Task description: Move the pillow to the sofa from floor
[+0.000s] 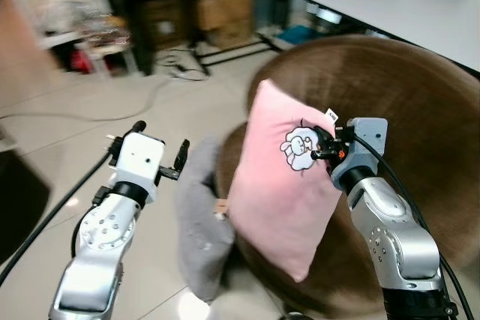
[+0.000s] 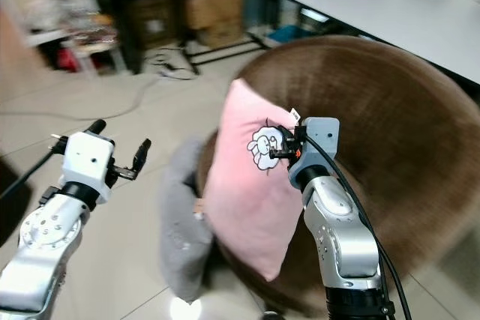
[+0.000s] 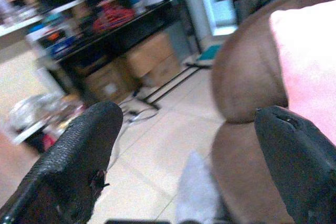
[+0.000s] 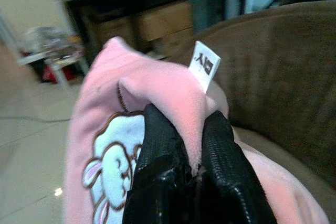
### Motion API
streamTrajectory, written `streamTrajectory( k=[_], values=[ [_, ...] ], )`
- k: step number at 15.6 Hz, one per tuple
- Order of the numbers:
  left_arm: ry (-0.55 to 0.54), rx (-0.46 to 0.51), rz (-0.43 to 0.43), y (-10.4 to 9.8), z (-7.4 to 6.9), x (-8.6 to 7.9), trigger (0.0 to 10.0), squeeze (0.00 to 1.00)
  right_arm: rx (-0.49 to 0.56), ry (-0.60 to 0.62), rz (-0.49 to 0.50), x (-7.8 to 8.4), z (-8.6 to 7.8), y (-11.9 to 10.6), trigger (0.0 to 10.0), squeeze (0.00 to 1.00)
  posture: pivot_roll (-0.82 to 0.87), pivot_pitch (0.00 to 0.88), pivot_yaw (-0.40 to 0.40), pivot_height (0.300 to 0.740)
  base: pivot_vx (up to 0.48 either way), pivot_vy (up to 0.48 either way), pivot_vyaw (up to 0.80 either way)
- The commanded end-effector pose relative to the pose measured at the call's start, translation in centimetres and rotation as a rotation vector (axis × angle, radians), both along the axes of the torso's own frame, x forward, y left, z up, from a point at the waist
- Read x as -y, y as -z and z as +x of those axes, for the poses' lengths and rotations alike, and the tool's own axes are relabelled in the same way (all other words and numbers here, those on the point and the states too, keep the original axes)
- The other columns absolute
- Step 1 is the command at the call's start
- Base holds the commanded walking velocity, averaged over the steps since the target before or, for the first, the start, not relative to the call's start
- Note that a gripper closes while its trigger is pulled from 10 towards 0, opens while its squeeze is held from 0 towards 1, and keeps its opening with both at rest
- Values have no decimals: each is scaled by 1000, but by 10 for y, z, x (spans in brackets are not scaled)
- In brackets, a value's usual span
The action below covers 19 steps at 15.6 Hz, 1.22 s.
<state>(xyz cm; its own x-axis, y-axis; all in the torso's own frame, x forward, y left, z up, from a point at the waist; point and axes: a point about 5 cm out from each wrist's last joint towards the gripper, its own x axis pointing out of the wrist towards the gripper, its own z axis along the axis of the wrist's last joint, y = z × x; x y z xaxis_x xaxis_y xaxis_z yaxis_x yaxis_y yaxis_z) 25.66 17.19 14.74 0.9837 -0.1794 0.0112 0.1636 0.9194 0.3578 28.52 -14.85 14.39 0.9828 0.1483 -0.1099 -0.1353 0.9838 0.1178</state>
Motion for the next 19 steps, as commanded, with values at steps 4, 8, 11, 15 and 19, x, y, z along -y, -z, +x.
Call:
streamTrajectory(
  k=[4, 8, 11, 15, 19],
  values=[
    [-21, 57, -9, -6, 4, 2, 10000, 0, 82, 9, 4, -2, 3, -10, 10000, 0, -29, 0, 14, 740, 0, 0, -800],
    [19, 59, -40, -6, 2, 7, 10000, 0, 93, 6, 4, -3, 3, -11, 10000, 0, -31, 0, 13, 740, 0, 0, -800],
    [20, 59, -58, -6, 3, 7, 10000, 0, 103, -2, -6, -4, 4, -13, 10000, 0, -31, 0, 11, 740, 0, 0, -800],
    [21, 66, -102, -9, 3, 5, 10000, 0, 130, -25, -14, -8, 6, -15, 10000, 0, -28, 0, 11, 740, 64, 0, -800],
    [26, 65, -114, -10, 4, 5, 10000, 0, 149, -30, -10, -8, 7, -18, 10000, 0, -27, 0, 9, 740, 272, 0, -130]
  ],
)
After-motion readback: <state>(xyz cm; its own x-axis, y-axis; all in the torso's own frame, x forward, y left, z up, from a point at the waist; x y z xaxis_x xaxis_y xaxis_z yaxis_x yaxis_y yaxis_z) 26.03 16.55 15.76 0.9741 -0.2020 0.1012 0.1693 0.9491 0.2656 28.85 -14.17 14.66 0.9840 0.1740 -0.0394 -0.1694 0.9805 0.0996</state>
